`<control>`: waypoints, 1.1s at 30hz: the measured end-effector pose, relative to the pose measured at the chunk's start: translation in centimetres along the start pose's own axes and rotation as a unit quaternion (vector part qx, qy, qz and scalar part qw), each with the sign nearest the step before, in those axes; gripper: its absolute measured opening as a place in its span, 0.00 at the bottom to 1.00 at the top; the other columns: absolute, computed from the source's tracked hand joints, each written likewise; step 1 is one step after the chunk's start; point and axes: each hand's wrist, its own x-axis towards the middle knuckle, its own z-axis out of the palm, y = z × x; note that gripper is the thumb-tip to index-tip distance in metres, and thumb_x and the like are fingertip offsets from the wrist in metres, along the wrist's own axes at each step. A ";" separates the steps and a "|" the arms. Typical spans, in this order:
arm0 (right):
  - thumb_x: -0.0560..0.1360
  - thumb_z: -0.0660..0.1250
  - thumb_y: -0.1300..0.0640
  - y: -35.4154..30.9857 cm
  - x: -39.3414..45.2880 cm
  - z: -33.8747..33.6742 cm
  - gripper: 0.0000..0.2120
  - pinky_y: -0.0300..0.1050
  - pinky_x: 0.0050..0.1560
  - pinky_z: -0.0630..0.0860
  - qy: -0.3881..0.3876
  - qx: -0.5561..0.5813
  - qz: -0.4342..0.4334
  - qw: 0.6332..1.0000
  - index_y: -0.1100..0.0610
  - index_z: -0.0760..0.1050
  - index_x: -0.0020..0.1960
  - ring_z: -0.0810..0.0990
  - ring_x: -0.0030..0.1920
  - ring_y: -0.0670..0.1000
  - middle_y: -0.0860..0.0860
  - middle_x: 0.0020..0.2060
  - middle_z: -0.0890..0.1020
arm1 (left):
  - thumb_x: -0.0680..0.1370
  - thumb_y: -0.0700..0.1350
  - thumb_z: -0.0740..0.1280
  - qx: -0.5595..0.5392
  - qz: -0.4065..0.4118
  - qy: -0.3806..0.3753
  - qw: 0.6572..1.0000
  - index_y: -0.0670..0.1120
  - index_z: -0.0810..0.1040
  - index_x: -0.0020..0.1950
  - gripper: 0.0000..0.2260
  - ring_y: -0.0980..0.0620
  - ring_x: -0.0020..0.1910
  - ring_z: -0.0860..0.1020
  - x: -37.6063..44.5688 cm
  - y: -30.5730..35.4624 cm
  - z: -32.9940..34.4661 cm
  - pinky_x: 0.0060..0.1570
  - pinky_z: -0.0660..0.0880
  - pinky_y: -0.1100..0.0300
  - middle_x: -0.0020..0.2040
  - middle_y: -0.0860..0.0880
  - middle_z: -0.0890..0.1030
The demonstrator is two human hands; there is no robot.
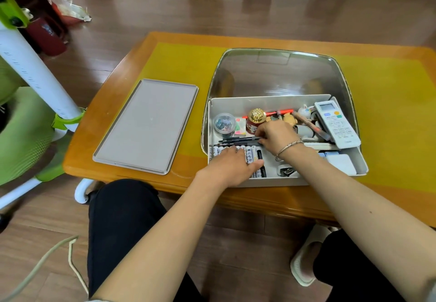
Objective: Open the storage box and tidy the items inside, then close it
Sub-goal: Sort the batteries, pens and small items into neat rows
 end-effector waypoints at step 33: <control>0.71 0.69 0.43 3.4 -1.1 -1.5 0.18 0.44 0.37 0.66 0.072 -0.099 0.200 0.972 0.57 0.75 0.50 0.80 0.47 0.58 0.56 0.46 0.80 | 0.79 0.62 0.55 0.032 0.010 0.070 0.997 0.46 0.53 0.78 0.33 0.43 0.77 0.45 2.5 -0.8 0.6 0.73 0.48 0.41 0.79 0.45 0.48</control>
